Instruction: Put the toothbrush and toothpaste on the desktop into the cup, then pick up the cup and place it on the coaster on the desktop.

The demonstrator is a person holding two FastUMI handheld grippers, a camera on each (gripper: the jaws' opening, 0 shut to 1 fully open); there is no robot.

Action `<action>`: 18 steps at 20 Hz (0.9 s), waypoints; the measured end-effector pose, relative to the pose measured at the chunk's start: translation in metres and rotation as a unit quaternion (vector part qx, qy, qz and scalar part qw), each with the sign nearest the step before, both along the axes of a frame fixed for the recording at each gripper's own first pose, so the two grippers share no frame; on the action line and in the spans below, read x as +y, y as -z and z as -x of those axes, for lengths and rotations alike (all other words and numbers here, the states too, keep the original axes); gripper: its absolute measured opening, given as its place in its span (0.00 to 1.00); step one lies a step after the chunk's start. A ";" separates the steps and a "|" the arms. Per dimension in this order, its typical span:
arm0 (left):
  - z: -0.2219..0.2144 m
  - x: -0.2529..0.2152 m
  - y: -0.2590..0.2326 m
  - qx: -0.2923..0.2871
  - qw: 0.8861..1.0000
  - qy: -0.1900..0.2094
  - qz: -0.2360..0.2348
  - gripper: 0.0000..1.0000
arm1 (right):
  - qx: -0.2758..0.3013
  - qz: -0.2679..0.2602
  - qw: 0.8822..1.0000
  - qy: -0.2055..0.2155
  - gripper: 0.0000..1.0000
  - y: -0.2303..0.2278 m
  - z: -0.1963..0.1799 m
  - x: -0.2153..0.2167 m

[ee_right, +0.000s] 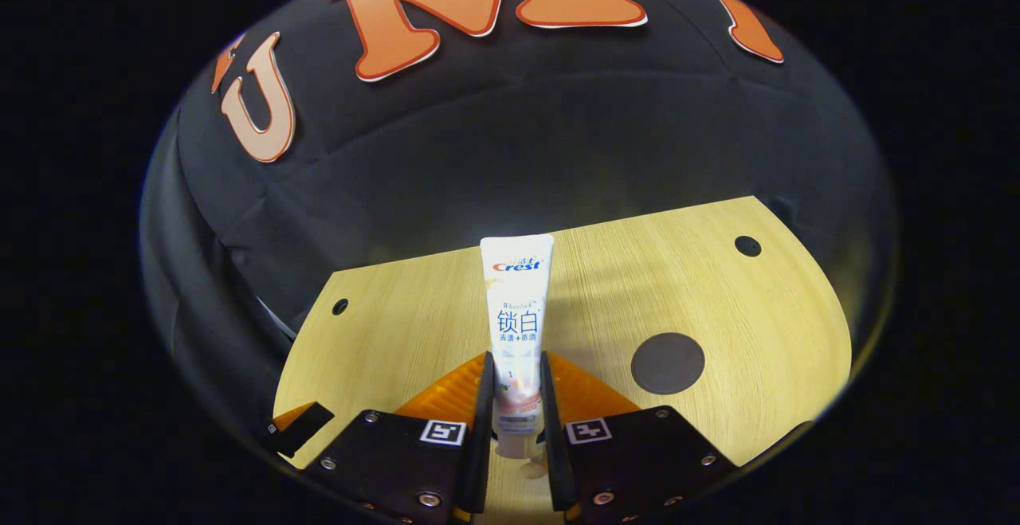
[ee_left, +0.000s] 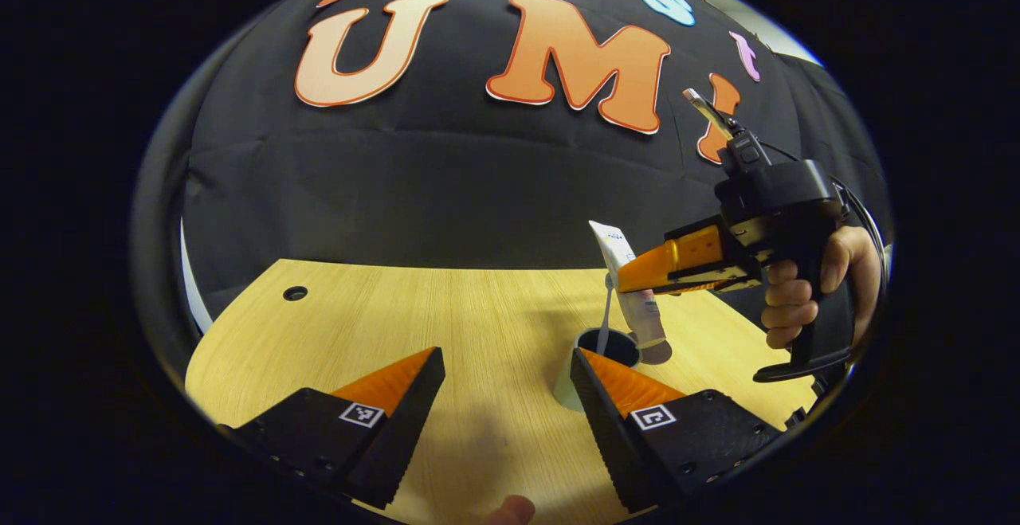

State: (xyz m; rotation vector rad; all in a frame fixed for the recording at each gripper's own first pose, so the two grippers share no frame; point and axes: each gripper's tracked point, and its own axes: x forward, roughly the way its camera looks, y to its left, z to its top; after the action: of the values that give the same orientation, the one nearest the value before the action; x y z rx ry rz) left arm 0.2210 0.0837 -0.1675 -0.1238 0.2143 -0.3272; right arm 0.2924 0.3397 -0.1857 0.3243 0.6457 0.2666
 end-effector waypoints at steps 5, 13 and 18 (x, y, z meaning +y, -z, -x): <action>0.001 -0.009 0.002 0.009 1.000 0.006 0.003 0.96 | -0.013 0.002 1.000 -0.007 0.32 -0.007 -0.001 0.000; 0.006 -0.035 0.011 0.029 0.999 0.016 -0.016 0.96 | -0.030 -0.002 0.999 -0.016 0.44 -0.016 0.007 -0.011; 0.009 -0.059 0.015 0.043 0.998 0.033 -0.024 0.96 | -0.058 0.003 0.998 -0.021 0.60 -0.037 0.031 -0.035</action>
State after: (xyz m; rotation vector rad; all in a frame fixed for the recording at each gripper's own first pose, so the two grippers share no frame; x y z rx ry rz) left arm 0.2121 0.0243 -0.1821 -0.0833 0.3118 -0.3824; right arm 0.2616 0.3044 -0.1483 0.2885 0.5385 0.3209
